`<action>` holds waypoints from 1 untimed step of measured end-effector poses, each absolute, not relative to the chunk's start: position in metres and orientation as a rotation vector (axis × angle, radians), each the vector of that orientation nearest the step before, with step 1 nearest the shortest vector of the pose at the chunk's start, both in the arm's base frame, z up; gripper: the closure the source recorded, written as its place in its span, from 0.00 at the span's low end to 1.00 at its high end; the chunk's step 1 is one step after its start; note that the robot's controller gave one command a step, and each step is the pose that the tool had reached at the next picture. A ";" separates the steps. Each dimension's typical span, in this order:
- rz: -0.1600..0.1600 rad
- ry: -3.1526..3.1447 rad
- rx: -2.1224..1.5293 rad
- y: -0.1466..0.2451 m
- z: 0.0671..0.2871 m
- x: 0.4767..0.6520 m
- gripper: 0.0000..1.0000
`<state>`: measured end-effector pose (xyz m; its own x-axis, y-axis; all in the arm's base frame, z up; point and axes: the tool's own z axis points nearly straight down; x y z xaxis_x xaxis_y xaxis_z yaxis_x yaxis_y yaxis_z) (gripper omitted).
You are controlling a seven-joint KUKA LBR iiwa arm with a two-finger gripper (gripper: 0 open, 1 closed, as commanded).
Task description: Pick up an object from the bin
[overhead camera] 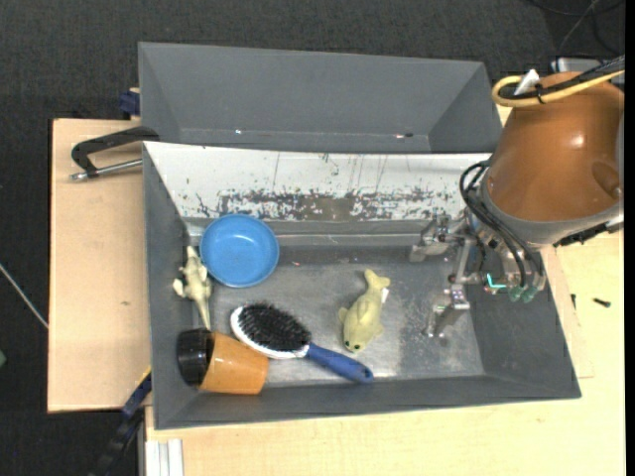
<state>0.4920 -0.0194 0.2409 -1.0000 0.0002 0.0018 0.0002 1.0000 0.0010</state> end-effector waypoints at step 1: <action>-0.005 -3.134 -0.048 0.027 0.157 0.504 0.00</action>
Offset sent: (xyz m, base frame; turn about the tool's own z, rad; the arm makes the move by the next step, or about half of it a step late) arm 0.0125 0.0425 -0.0801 0.0346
